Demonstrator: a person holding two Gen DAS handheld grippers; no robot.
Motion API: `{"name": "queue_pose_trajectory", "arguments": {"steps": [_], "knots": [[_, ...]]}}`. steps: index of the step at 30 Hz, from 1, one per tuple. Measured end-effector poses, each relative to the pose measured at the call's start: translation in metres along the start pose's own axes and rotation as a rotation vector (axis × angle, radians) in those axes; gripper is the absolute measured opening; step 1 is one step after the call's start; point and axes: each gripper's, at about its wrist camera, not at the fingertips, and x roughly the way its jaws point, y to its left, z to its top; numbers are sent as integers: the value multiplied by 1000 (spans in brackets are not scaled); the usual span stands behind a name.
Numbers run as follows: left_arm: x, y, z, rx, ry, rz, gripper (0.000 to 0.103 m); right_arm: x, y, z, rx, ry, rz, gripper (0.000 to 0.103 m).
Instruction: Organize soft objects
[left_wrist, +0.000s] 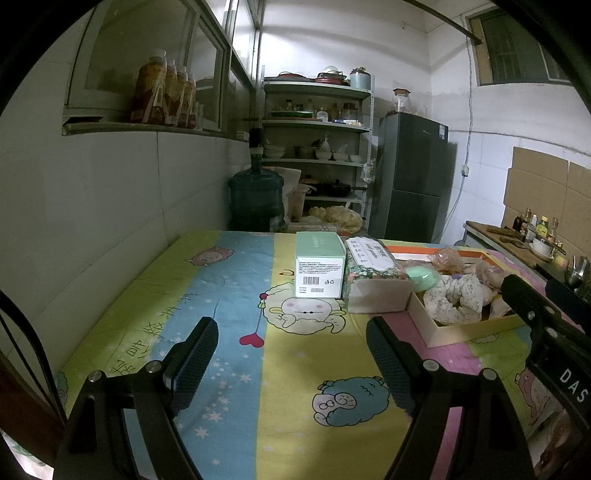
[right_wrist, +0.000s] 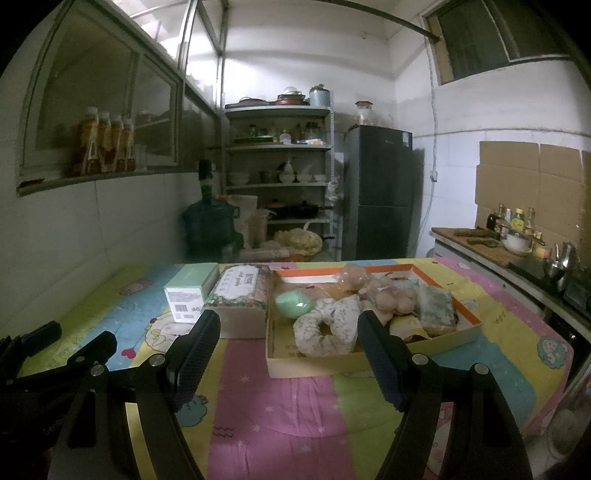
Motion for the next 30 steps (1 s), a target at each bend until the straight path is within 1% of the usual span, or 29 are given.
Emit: {"name": "queue_pose_trajectory", "arguments": {"steps": [30], "knots": [[-2,-2,1,8,0,-1,83,0,-2,0,10,-4,-1,78]]}}
